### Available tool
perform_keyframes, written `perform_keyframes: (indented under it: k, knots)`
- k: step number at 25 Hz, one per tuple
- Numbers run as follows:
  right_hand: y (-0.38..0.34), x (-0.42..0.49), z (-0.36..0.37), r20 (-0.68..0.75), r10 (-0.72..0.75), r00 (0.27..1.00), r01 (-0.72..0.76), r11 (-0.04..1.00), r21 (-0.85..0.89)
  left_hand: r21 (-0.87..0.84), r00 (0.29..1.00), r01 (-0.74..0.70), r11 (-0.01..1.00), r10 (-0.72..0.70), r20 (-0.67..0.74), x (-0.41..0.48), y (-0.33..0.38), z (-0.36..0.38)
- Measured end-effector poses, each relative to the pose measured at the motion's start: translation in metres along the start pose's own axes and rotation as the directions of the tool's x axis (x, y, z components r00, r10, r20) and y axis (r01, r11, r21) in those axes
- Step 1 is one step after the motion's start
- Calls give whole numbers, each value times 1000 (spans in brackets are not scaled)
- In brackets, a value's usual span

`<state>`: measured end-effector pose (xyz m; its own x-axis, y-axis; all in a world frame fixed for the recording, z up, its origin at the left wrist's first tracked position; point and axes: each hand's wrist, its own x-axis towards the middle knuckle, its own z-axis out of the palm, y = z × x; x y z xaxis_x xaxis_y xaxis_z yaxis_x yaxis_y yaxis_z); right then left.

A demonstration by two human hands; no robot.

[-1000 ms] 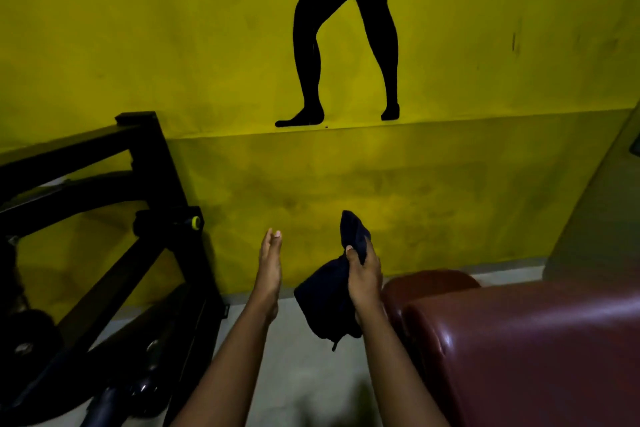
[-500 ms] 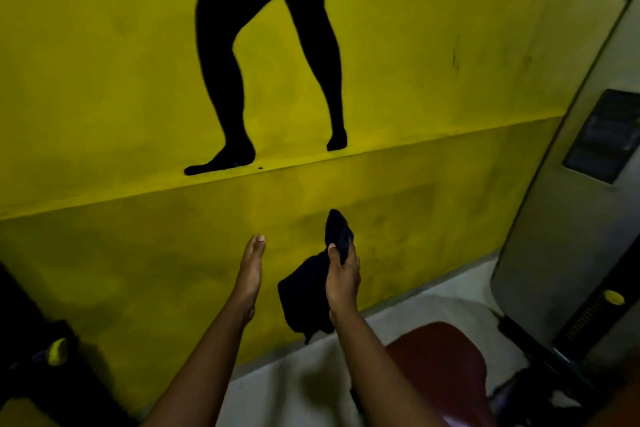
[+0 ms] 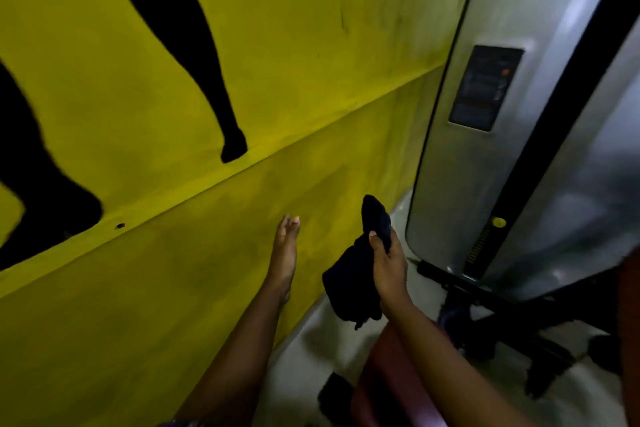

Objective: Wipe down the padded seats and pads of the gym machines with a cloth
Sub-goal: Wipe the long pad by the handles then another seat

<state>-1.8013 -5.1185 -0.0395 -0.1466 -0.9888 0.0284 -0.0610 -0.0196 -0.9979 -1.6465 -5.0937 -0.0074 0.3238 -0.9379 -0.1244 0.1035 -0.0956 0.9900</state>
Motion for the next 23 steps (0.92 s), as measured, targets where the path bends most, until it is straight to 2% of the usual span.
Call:
perform_keyframes:
  k: [4, 7, 11, 14, 16, 19, 21, 23]
  knots:
    - [7, 67, -9, -266, 7, 964, -4, 1000, 12, 33, 976, 9, 999, -16, 219, 88, 8, 59]
    - [9, 98, -21, -453, -38, 891, 30, 999, -25, 42, 942, 9, 999, -23, 334, 141, 7, 103]
    - [14, 128, -60, -669, -56, 741, 17, 998, -65, 40, 834, 66, 997, -77, 547, 187, 1, 174]
    - [11, 128, -98, -806, -19, 591, 3, 1000, -22, 73, 700, 84, 994, -111, 706, 195, -2, 233]
    - [8, 123, -120, -866, -35, 499, 17, 999, -31, 108, 584, 88, 990, -139, 800, 193, -5, 279]
    - [4, 120, -148, -938, -85, 337, 27, 996, -81, 162, 360, 22, 987, -159, 919, 174, -5, 357]
    - [0, 118, -163, -968, -124, 219, -9, 992, -128, 170, 178, -22, 985, -163, 970, 154, -5, 407]
    - [0, 116, -176, -981, -168, 93, -57, 983, -174, 169, 50, -45, 985, -167, 985, 138, -6, 442]
